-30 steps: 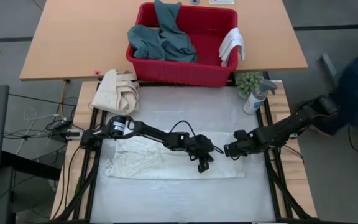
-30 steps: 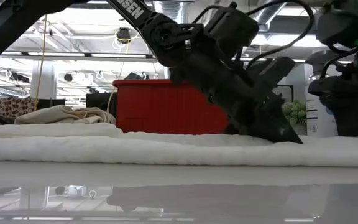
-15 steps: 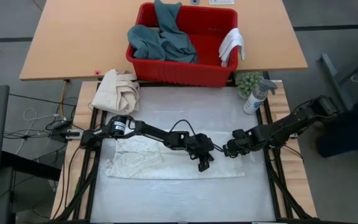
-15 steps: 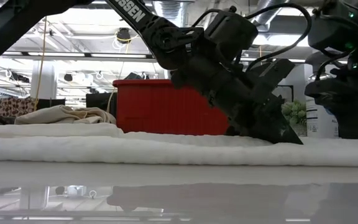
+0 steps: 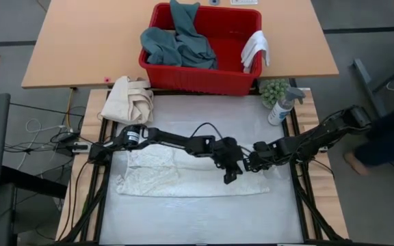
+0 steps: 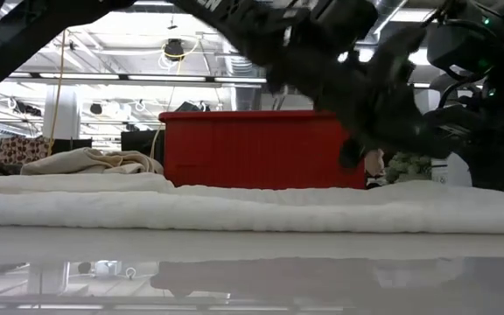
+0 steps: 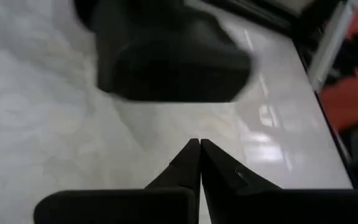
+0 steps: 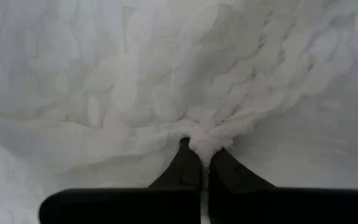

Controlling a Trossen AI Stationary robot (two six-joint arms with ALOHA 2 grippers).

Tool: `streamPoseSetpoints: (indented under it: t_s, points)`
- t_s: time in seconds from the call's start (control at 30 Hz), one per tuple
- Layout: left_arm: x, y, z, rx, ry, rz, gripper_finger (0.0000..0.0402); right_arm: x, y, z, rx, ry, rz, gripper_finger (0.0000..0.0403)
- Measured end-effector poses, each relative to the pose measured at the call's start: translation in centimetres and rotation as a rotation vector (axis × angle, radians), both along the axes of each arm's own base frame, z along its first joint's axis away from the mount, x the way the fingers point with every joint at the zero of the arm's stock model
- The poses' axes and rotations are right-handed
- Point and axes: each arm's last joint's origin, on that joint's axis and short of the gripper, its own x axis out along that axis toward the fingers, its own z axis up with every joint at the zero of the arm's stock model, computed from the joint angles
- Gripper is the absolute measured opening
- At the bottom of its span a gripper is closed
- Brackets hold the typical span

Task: Fold Laundry from Bin
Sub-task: Fold the white shirt

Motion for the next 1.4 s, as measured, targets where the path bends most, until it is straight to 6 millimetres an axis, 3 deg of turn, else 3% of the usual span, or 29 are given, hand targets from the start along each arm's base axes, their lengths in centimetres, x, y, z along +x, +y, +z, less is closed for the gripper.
streamPoseSetpoints:
  t_s: [0.17,0.27,0.47,0.57,0.73,0.83,1.1,1.23,1.4]
  points:
    - [-0.6,0.2,4.7,0.121,0.135,-0.117,0.0000,-0.1,0.0,0.9,-0.025,-0.020,-0.004,0.0023]
    - [-1.5,0.3,5.3,0.188,0.200,-0.130,0.0000,-0.4,-0.2,1.6,-0.068,-0.020,-0.022,0.0023]
    - [-3.6,0.5,3.3,0.219,0.219,-0.033,0.0000,-1.0,-0.4,2.0,-0.103,0.014,-0.049,0.0023]
    - [-5.8,0.8,2.7,0.218,0.120,0.086,0.0000,-1.0,-0.4,2.0,-0.101,0.010,-0.043,0.0023]
    - [-10.0,1.3,-0.2,0.135,-0.006,0.267,0.0000,-1.0,-0.4,2.0,-0.100,0.008,-0.042,0.0023]
    - [-11.3,0.9,-1.3,0.091,-0.008,0.291,0.0000,-1.0,-0.4,2.1,-0.099,0.006,-0.042,0.0023]
    - [-11.6,-2.4,-2.4,0.223,-0.021,0.305,0.0000,-0.9,-0.4,2.1,-0.084,-0.001,-0.042,0.0023]
    - [-11.7,-2.5,-4.8,0.242,0.054,0.308,0.0000,-0.9,-0.3,2.1,-0.079,-0.003,-0.045,0.0023]
    - [-11.6,-2.3,-5.2,0.233,0.063,0.326,0.0000,-0.8,-0.3,2.2,-0.063,-0.004,-0.042,0.0023]
